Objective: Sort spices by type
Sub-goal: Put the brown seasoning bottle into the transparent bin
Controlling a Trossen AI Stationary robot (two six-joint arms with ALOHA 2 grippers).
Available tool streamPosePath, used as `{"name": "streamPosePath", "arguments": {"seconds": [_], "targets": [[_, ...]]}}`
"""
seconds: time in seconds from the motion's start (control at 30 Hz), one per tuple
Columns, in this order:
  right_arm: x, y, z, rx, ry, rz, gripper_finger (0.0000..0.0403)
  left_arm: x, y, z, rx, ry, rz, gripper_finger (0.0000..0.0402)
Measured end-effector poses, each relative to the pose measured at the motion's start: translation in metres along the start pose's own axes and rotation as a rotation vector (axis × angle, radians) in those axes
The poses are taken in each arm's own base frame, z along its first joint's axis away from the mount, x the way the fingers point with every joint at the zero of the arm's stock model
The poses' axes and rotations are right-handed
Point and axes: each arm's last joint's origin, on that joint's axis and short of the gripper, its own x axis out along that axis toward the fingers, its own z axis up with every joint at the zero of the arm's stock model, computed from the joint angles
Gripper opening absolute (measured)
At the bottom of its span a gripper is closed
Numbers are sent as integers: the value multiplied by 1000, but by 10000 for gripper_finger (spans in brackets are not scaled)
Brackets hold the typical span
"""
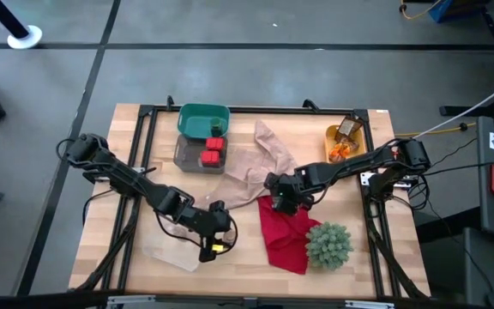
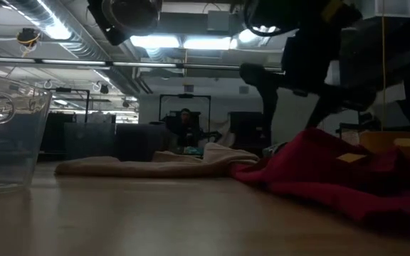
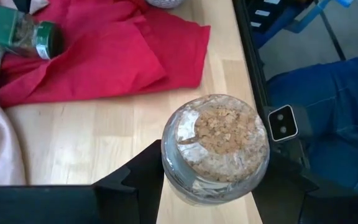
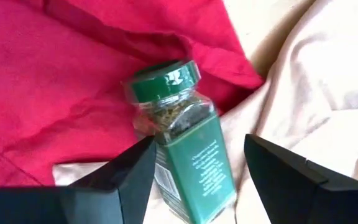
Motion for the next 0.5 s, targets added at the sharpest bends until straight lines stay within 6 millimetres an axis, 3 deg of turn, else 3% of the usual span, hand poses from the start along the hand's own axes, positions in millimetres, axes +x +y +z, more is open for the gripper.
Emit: {"name": "streamPosePath", "arguments": {"seconds": [0.5], "targets": [[-5, 2, -1, -4, 13, 55, 243, 0, 0, 0, 0, 0, 0, 186]]}}
